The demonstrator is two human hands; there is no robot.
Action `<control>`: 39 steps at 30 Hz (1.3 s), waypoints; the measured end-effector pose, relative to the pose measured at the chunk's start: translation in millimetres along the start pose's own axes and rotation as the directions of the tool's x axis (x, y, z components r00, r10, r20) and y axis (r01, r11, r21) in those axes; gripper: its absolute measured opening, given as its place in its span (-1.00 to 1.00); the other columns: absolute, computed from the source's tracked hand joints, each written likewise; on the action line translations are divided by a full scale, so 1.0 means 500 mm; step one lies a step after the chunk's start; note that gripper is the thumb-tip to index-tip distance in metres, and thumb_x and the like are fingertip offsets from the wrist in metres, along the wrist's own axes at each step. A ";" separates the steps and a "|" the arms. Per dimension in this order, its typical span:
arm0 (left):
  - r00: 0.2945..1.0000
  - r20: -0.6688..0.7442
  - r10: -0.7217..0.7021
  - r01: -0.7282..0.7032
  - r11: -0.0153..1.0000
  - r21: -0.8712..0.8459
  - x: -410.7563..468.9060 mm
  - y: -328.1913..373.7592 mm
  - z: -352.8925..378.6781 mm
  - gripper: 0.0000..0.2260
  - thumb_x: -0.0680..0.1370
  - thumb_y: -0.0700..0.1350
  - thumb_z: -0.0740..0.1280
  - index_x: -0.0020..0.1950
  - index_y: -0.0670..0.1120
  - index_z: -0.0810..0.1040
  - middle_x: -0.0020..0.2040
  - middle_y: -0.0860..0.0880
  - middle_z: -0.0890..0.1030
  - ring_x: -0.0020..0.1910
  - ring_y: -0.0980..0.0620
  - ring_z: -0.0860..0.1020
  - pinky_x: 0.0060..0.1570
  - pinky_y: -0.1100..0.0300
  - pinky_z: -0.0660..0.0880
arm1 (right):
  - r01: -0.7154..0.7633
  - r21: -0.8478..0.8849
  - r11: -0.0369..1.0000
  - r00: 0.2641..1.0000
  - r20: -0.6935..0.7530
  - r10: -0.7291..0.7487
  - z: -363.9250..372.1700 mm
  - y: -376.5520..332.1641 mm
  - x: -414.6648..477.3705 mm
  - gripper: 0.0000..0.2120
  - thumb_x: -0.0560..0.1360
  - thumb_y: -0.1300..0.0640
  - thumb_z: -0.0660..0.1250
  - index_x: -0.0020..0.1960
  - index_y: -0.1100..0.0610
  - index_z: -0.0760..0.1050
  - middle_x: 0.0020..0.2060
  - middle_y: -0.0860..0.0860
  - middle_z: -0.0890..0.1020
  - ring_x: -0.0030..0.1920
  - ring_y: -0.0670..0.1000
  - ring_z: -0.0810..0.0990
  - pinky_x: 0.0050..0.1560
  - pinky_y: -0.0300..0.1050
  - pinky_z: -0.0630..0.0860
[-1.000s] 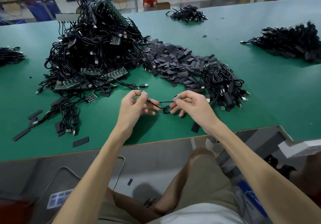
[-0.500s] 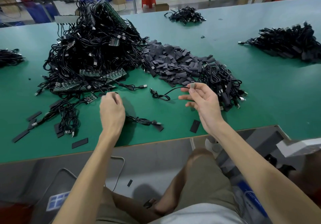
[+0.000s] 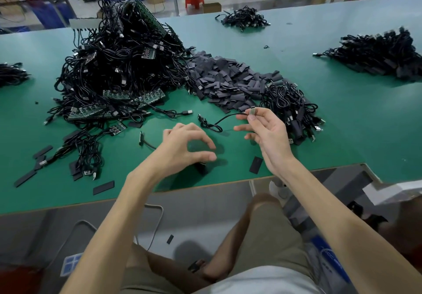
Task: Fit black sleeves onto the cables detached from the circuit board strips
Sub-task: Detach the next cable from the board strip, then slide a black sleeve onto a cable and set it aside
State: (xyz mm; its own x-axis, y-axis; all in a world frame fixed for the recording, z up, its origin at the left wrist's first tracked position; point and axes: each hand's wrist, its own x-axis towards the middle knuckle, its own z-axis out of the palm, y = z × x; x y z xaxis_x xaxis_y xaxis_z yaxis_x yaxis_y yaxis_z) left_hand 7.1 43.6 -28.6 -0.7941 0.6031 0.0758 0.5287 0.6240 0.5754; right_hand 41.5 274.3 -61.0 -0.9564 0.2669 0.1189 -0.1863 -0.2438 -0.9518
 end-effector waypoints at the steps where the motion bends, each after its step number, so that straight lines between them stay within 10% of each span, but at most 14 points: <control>1: 0.996 0.087 0.007 -0.006 1.000 -0.008 -0.002 0.004 -0.008 -0.74 0.34 0.29 0.47 -0.04 0.25 0.66 0.13 0.22 0.53 0.24 0.11 0.37 0.27 0.13 0.09 | -0.001 -0.003 1.000 1.000 -0.001 0.001 0.000 -0.001 0.000 -0.91 0.67 0.27 0.26 0.15 0.20 0.50 0.06 0.13 0.73 -0.07 0.12 0.73 -0.23 -0.21 0.56; 6: 0.937 0.347 -0.046 -0.017 0.984 0.177 -0.012 -0.007 -0.024 -0.65 0.34 0.19 0.59 0.06 0.32 0.58 0.19 0.27 0.36 0.20 0.18 0.23 0.09 0.16 0.07 | -0.009 -0.009 1.000 1.000 -0.004 0.009 0.000 -0.002 0.000 -0.90 0.67 0.27 0.26 0.17 0.23 0.50 0.06 0.14 0.72 -0.09 0.11 0.73 -0.24 -0.20 0.55; 20: 0.997 -0.023 0.077 -0.071 0.979 0.192 0.006 0.003 0.057 -0.90 0.61 0.04 0.38 -0.03 0.05 0.60 0.02 0.16 0.49 0.09 0.08 0.35 0.23 0.05 0.16 | -0.011 -0.068 0.998 1.000 0.009 0.012 -0.001 0.005 0.000 -0.90 0.66 0.27 0.29 0.15 0.25 0.52 0.01 0.15 0.73 -0.17 0.09 0.71 -0.27 -0.20 0.51; 25: 0.954 -0.298 0.029 -0.119 0.950 -0.287 0.019 0.041 0.078 -0.92 0.61 -0.09 0.40 -0.07 -0.04 0.60 -0.01 0.05 0.64 0.05 0.05 0.53 0.19 0.13 0.35 | 0.005 -0.103 0.995 0.999 0.034 -0.002 -0.002 0.011 0.000 -0.90 0.63 0.30 0.32 0.10 0.20 0.58 -0.18 0.08 0.70 -0.27 0.00 0.64 -0.28 -0.22 0.49; 29: 0.927 -0.318 -0.199 -0.085 0.715 -0.694 0.044 0.052 0.081 -0.83 0.67 -0.13 0.32 -0.01 -0.24 0.55 -0.26 -0.04 0.64 -0.49 0.03 0.44 -0.43 0.18 0.43 | 0.010 -0.132 0.991 0.998 0.056 -0.002 -0.004 0.015 0.002 -0.87 0.60 0.31 0.36 0.14 0.21 0.60 -0.22 0.04 0.70 -0.29 -0.04 0.61 -0.29 -0.25 0.50; 34: 0.932 -0.250 -0.263 -0.005 0.679 -0.734 0.057 0.045 0.105 -0.86 0.67 -0.17 0.31 0.12 -0.26 0.51 -0.22 -0.06 0.58 -0.47 0.05 0.40 -0.50 0.20 0.34 | 0.013 -0.122 0.992 0.999 0.053 -0.006 -0.002 0.020 0.005 -0.80 0.51 0.37 0.45 0.12 0.27 0.58 -0.19 0.01 0.69 -0.24 -0.03 0.68 -0.26 -0.24 0.55; 39: 0.954 -0.258 -0.151 0.006 0.873 -0.488 0.051 0.042 0.124 -0.96 0.66 -0.23 0.31 0.09 -0.16 0.52 -0.32 0.00 0.55 -0.46 0.15 0.45 -0.37 0.34 0.39 | 0.049 -0.112 0.993 0.998 0.035 -0.045 -0.006 0.024 0.008 -0.92 0.58 0.33 0.40 0.05 0.21 0.62 -0.15 -0.02 0.71 -0.17 -0.02 0.70 -0.24 -0.22 0.55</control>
State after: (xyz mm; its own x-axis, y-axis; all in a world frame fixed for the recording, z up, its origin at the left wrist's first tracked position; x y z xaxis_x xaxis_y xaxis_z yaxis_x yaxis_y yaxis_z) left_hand 16.5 103.1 -64.8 -0.9150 0.3529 0.1955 0.3103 0.3060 0.9001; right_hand 36.2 275.1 -72.9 -0.9544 0.2445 0.1715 -0.2064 -0.1250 -0.9705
